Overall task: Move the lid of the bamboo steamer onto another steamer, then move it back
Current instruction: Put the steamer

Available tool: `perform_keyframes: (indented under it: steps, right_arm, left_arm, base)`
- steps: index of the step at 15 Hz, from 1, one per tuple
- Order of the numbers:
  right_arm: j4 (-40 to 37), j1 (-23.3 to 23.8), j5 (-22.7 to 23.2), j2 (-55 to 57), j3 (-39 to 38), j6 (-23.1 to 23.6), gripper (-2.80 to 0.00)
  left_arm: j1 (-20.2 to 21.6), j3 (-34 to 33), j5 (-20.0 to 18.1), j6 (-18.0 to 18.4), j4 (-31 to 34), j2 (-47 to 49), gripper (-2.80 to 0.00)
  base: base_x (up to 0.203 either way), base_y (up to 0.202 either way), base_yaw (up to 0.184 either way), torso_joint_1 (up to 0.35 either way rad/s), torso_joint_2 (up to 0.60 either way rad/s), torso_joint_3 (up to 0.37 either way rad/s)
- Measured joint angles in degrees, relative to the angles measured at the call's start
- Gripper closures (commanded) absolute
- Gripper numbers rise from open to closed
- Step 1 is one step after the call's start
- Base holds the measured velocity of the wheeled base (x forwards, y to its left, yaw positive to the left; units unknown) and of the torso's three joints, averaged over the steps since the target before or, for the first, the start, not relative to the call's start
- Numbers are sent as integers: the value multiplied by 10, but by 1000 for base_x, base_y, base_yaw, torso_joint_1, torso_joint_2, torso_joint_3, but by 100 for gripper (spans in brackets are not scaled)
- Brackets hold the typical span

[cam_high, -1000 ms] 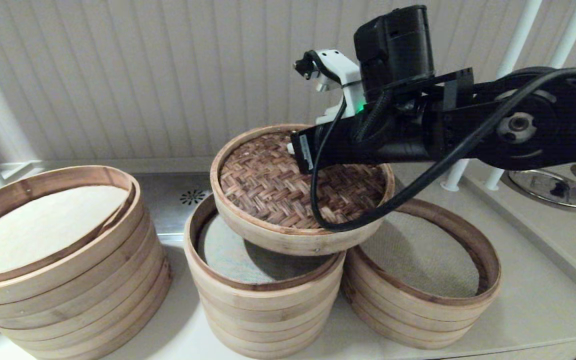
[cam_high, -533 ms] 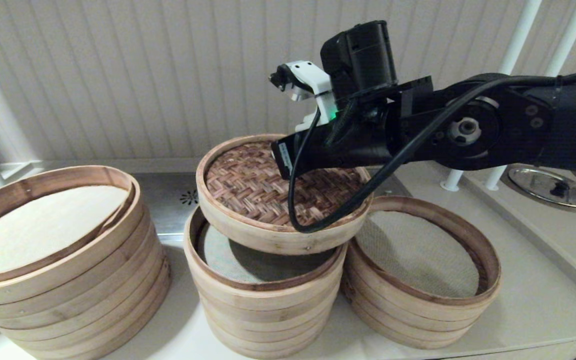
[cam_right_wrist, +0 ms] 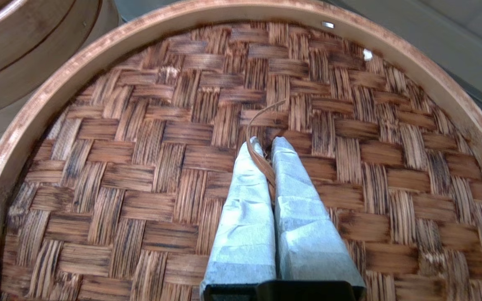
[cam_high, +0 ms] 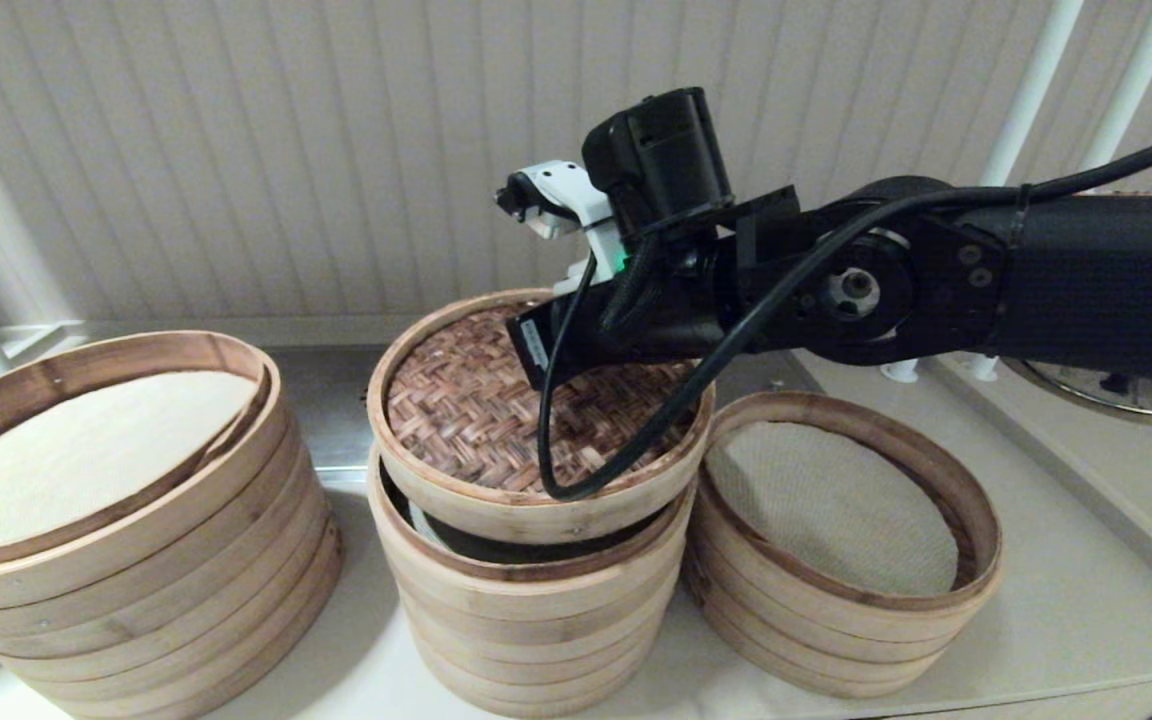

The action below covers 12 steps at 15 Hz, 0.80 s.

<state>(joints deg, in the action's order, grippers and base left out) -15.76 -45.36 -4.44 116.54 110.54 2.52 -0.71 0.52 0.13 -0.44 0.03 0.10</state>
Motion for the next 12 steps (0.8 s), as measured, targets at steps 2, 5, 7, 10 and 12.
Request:
perform_keyframes:
  steps: [2,5,7,10,12]
  right_arm:
    - [0,-1,0,8,6,0,0]
    - [2,-7,0,16,7,0,0]
    - [2,-12,0,18,6,0,0]
    - [2,-16,0,17,-1,-1,0]
    - [1,-16,0,18,-4,-2,0]
  left_arm:
    - [0,0,0,0,0,0,0]
    - [0,0,0,0,0,0,0]
    - [0,0,0,0,0,0,0]
    - [0,0,0,0,0,0,0]
    - [0,0,0,0,0,0,0]
  base:
    - [0,0,0,0,0,0]
    - [0,0,0,0,0,0]
    - [0,0,0,0,0,0]
    - [0,0,0,0,0,0]
    - [0,0,0,0,0,0]
